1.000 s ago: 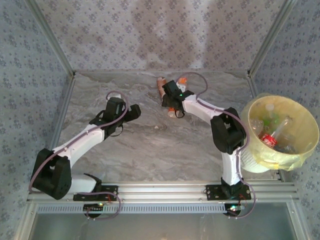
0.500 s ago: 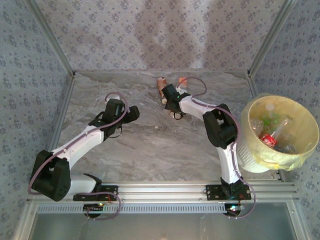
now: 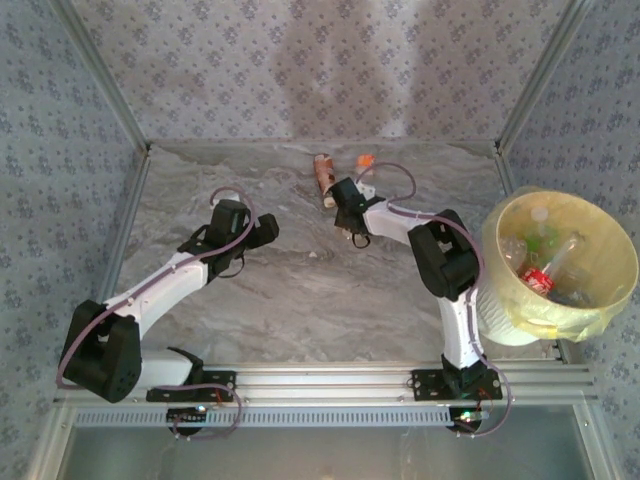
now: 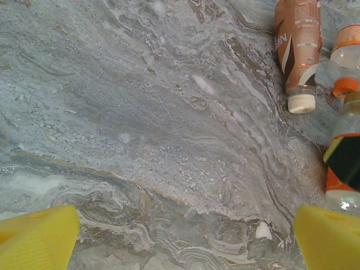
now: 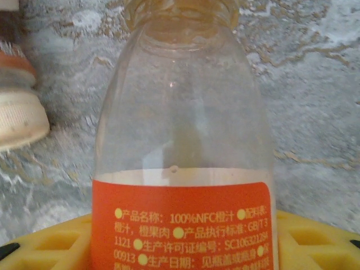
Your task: Put the plastic bottles in the bin
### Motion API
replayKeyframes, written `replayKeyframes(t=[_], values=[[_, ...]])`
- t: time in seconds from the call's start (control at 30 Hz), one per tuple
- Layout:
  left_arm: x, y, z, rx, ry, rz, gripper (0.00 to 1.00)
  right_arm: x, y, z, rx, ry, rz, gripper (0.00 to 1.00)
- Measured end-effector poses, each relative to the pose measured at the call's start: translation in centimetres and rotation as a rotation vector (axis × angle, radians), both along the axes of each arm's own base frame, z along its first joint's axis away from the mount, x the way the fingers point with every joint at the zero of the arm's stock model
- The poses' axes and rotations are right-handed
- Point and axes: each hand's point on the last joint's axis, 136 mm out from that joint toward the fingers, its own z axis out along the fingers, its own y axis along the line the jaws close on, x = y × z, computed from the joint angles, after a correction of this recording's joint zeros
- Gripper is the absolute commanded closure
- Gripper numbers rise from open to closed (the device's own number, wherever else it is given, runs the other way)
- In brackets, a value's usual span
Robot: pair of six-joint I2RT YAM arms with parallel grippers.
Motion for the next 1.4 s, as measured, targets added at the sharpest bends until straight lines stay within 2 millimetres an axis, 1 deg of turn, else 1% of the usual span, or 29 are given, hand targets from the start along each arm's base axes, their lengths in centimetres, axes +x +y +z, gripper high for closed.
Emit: replayKeyframes(t=[0.07,0.13,0.17,0.33,0.37,0.57,0.73,0.87,0.93,0.97,1.03,1.13,1.2,1.23,1.3,1.4], values=[[0.0,0.0,0.0,-0.002,0.001,0.002,0.02,-0.7,-0.4,0.9,-0.007,-0.019,0.031,0.55],[0.0,0.0,0.0,-0.003,0.002,0.001,0.02,-1.2,-0.6,2.4,-0.005,-0.054,0.058,0.56],[0.0,-0.1,0.0,-0.005,0.002,0.000,0.02,-1.5,-0.7,3.5,-0.003,-0.080,0.075,0.57],[0.2,-0.3,0.0,-0.017,-0.002,-0.003,0.02,-2.8,-1.3,10.0,0.009,-0.252,0.139,0.60],[0.3,-0.3,-0.1,-0.020,-0.001,-0.003,0.02,-3.2,-1.4,11.6,0.006,-0.295,0.153,0.60],[0.5,-1.0,-0.2,-0.057,0.004,-0.016,0.02,-5.3,-1.9,18.7,-0.007,-0.487,0.220,0.62],[0.8,-1.7,0.0,-0.093,-0.002,-0.026,0.02,-7.5,-3.6,24.7,-0.001,-0.647,0.227,0.63],[1.0,-2.0,0.0,-0.116,-0.003,-0.029,0.02,-9.4,-5.8,29.7,-0.007,-0.774,0.205,0.62],[1.1,-2.1,0.1,-0.127,-0.010,-0.024,0.02,-10.4,-7.3,31.8,-0.014,-0.828,0.183,0.62],[1.2,-2.2,0.2,-0.134,-0.013,-0.021,0.02,-10.8,-8.3,32.9,-0.022,-0.856,0.162,0.62],[1.4,-2.3,0.5,-0.150,-0.024,-0.017,0.02,-11.6,-10.5,34.3,-0.036,-0.888,0.114,0.61],[1.7,-2.4,0.8,-0.169,-0.034,-0.008,0.02,-12.6,-15.4,35.8,-0.080,-0.897,-0.004,0.62],[1.8,-2.5,1.0,-0.180,-0.042,-0.003,0.02,-13.3,-19.5,36.6,-0.116,-0.879,-0.116,0.62],[1.9,-2.6,1.0,-0.183,-0.044,-0.002,0.02,-13.7,-21.1,36.8,-0.127,-0.868,-0.160,0.62],[2.1,-2.6,0.9,-0.189,-0.044,0.001,0.02,-14.8,-25.1,37.5,-0.153,-0.836,-0.263,0.62],[2.1,-2.7,0.8,-0.189,-0.043,0.002,0.02,-16.4,-28.7,38.0,-0.176,-0.777,-0.344,0.62]])
